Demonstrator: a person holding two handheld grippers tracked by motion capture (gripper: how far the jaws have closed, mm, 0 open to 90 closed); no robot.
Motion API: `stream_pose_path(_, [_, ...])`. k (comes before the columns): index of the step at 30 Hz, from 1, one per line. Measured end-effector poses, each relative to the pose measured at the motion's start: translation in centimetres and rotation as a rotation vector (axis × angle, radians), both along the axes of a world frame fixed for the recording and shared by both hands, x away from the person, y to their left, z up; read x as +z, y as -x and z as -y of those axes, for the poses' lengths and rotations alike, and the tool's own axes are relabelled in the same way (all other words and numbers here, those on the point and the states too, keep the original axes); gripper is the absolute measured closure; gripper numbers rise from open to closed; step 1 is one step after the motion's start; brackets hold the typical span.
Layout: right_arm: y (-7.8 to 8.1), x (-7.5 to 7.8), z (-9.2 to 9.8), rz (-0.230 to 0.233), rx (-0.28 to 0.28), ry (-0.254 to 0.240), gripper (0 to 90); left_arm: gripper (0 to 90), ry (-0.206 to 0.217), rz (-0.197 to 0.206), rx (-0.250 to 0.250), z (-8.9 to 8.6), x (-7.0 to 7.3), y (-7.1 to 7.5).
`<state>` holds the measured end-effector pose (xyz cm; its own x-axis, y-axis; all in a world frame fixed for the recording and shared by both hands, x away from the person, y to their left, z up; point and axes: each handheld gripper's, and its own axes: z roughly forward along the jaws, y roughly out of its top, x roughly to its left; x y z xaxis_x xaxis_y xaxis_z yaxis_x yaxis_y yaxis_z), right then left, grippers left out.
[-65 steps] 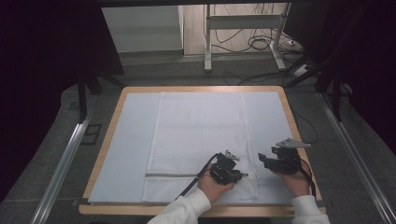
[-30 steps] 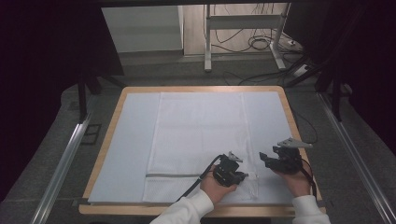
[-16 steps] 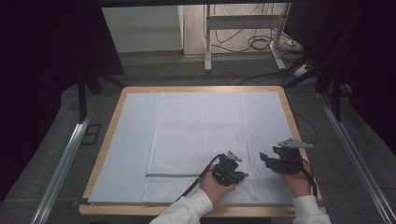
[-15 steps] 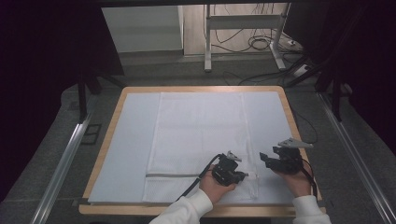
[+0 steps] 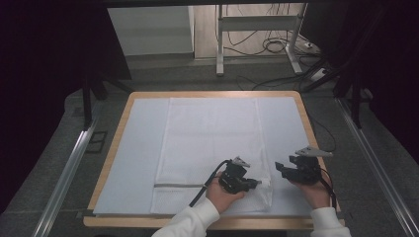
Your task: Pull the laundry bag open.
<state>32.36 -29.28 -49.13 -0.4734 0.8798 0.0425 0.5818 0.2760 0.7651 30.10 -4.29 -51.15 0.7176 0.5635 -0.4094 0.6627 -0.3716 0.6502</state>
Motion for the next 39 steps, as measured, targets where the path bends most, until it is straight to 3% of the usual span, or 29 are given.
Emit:
stream_pose_path(5, [0.1,0.2,0.2,-0.021,0.002,-0.041,35.4,87.0,0.005,0.009,-0.002,-0.4,0.3,0.0])
stream_pose_path(15, [0.2,0.4,0.5,-0.055,-0.004,-0.057,35.0,87.0,-0.003,0.041,0.008,-1.5,1.1,0.1])
stream_pose_path(19, [0.3,0.7,0.4,-0.081,0.001,-0.102,34.5,87.0,-0.006,0.045,0.008,-1.5,1.1,0.1])
stream_pose_path(22, [0.3,0.9,0.4,-0.115,0.001,-0.156,33.9,87.0,-0.012,0.050,0.005,-1.4,1.0,0.2])
stream_pose_path(27, [0.3,1.0,0.3,-0.161,0.012,-0.204,33.2,87.0,-0.013,0.053,0.005,-1.3,1.1,0.3])
stream_pose_path(34, [-0.1,0.9,-1.2,-0.258,0.062,-0.246,31.9,87.0,-0.015,0.053,0.000,-1.1,0.9,0.4])
stream_pose_path(39, [-0.4,0.7,-2.4,-0.292,0.091,-0.241,32.0,87.0,-0.016,0.052,-0.002,-1.0,0.8,0.4])
